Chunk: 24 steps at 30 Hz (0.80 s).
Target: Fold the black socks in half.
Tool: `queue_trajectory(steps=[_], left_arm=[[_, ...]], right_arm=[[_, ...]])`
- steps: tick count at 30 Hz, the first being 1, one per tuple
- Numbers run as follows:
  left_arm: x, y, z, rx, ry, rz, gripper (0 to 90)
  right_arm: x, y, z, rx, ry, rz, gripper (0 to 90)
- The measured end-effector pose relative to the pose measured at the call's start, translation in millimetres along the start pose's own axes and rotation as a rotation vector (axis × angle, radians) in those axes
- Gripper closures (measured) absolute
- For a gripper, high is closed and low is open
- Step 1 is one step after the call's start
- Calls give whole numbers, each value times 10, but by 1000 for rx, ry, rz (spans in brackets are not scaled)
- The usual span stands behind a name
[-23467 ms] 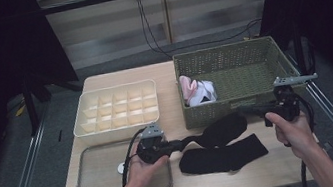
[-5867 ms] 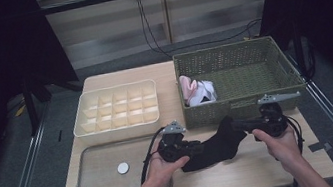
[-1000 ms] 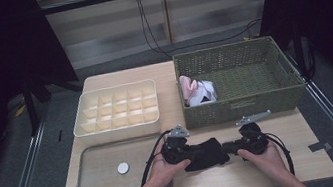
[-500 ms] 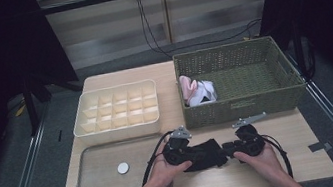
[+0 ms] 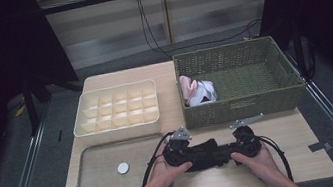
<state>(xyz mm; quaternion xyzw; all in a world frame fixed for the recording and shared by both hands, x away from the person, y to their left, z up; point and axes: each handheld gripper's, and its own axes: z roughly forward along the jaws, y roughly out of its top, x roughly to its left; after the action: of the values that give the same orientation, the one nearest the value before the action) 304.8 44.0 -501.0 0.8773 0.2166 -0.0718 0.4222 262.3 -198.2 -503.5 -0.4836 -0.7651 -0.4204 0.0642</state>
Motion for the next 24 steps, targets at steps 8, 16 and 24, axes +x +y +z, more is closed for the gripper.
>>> queue_trajectory(steps=[8, 16, 24], left_arm=[[11, -4, 10, -2, -3, -10, 773], [-15, -1, 21, -6, 6, -22, 782], [-19, 46, -75, -12, -13, -38, 736]], right_arm=[[21, 19, -31, -75, 39, 42, 764], [129, 56, -59, -109, 33, 1, 803], [77, 68, -131, -74, 5, -1, 813]])
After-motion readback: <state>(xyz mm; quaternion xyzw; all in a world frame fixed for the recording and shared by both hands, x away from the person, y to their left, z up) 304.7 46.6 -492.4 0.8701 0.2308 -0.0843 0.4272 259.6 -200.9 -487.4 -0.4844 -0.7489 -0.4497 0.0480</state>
